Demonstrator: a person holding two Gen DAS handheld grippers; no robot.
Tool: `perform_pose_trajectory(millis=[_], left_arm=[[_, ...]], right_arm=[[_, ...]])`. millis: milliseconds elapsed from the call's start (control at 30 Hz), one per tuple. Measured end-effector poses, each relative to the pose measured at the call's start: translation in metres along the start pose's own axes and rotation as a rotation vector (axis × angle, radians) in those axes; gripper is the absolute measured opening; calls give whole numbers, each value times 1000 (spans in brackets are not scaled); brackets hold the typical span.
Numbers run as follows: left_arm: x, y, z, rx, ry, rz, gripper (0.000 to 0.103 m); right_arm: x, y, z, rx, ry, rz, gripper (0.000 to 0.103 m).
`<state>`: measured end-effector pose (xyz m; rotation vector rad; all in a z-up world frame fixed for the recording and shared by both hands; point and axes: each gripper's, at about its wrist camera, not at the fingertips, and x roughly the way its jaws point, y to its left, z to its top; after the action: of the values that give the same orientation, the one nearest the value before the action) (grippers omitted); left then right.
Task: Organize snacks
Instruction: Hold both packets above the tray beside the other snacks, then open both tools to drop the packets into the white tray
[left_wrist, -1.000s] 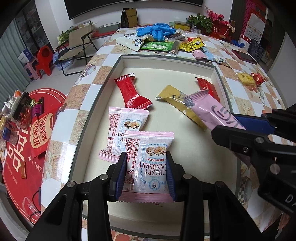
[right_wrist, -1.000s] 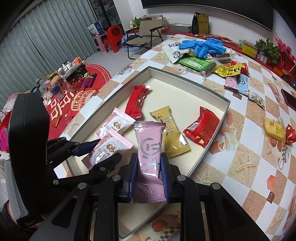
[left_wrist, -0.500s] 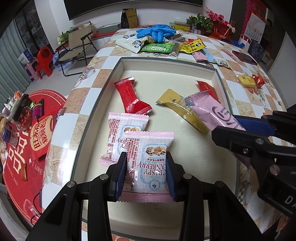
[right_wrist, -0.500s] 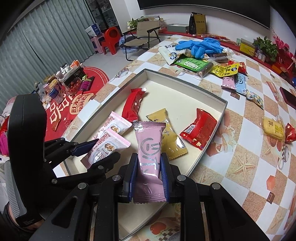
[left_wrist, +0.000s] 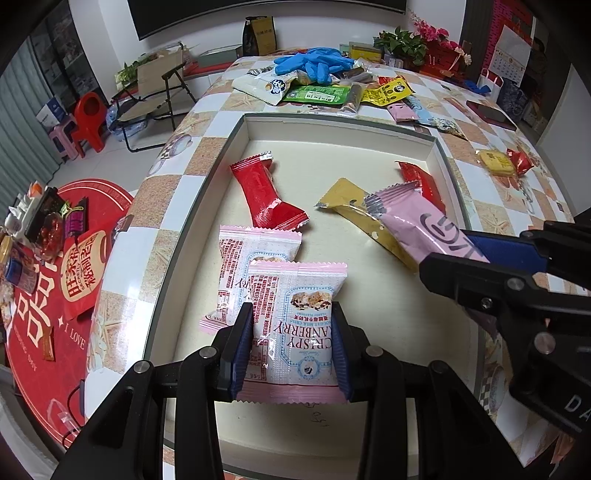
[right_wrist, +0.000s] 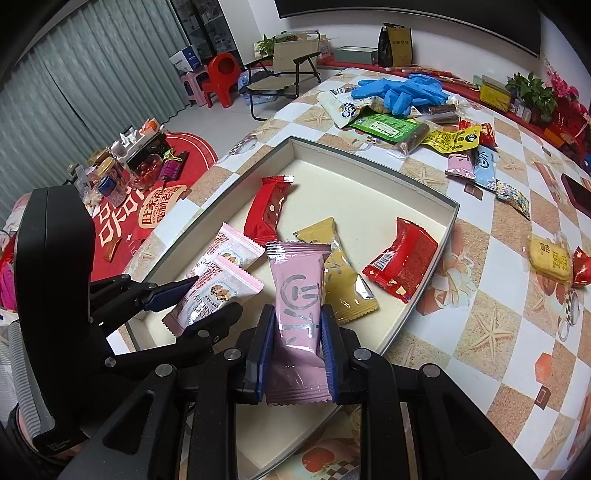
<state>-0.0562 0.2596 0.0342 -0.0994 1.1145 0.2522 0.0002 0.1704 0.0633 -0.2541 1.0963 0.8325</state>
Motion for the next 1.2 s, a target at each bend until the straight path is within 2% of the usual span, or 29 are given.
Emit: perform_pose_trajectory(millis=[1200], left_arm=[[1, 5, 7, -10, -2, -5, 42]], right_arm=[[9, -2, 6, 6, 7, -5, 25]])
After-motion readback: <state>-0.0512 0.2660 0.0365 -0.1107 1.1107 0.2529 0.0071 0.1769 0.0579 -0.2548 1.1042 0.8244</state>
